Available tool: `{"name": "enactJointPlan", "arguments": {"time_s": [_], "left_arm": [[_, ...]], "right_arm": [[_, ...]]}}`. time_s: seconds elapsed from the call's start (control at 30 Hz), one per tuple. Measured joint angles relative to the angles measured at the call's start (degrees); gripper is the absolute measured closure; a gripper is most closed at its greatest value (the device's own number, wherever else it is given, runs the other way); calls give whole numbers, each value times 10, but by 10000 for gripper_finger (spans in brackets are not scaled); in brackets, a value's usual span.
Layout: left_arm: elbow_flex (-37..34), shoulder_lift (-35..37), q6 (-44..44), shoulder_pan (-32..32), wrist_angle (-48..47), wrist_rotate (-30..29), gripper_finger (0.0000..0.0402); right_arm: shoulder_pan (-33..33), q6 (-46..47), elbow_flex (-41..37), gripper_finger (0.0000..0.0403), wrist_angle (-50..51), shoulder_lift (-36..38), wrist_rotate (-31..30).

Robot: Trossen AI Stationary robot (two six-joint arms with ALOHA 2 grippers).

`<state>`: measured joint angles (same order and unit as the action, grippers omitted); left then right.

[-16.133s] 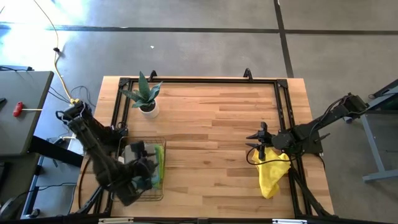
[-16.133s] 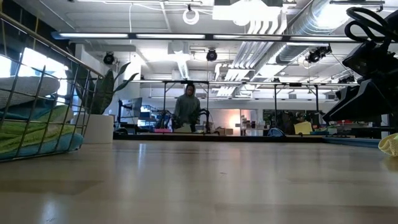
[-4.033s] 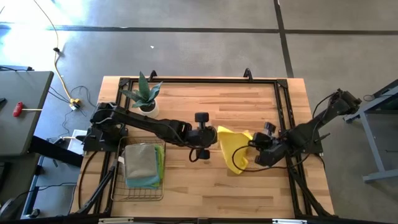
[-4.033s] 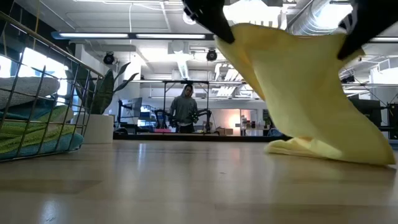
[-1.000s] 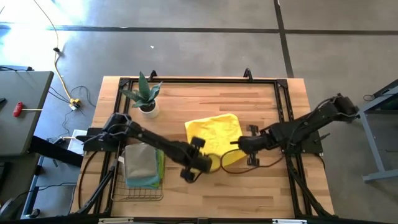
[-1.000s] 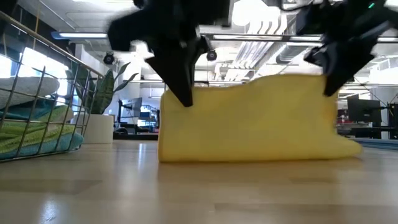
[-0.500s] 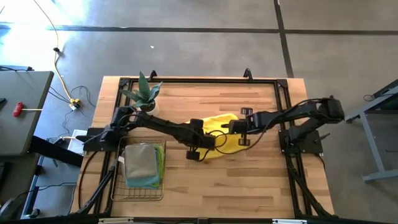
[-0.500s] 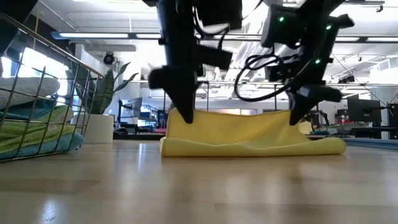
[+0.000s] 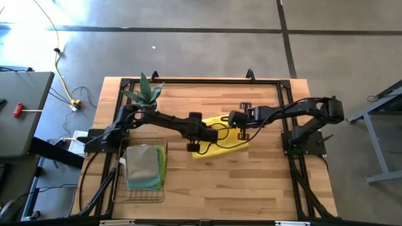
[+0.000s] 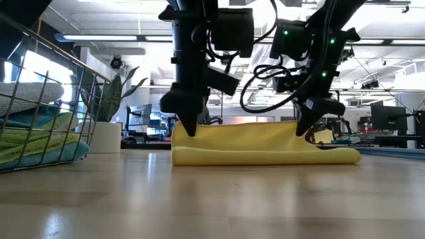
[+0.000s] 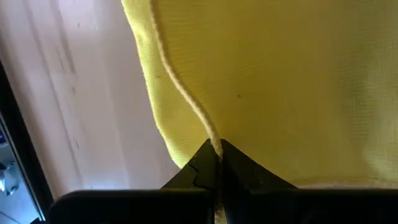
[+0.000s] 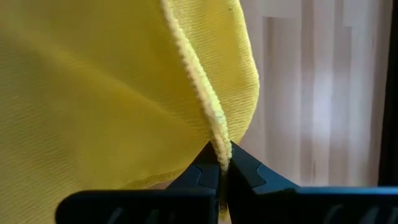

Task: Fold microfiber towels
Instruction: Fold the yellow microfiber towel

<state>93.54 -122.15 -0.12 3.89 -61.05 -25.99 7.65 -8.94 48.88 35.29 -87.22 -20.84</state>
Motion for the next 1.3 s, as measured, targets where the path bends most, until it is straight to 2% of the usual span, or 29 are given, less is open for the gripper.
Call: {"name": "enactJointPlan", "arguments": {"time_s": [0.13, 0.27, 0.67, 0.8, 0.9, 1.0, 1.13, 1.3], "left_arm": [[0, -1, 3, 13, 10, -7, 401], [0, -3, -2, 25, 10, -40, 401], [-30, -3, -44, 57, 11, -51, 401], [-37, -3, -64, 59, 15, -94, 401], [-38, -3, -56, 58, 26, -120, 401], [-37, -3, -41, 58, 44, -120, 401], [-37, -3, -37, 57, 52, -133, 401], [-37, -3, -37, 58, 56, -173, 401]], "right_arm": [[17, -6, 0, 402, -24, -2, 0], [30, -28, 0, 402, -46, -7, 0], [59, -39, 0, 387, -76, -26, 0], [62, -49, 0, 384, -91, -36, -3], [62, -49, 0, 384, -92, -36, -7], [62, -49, 3, 384, -79, -36, -14], [62, -38, 17, 384, -30, -36, -25], [63, -36, 25, 384, -14, -36, -30]]}}
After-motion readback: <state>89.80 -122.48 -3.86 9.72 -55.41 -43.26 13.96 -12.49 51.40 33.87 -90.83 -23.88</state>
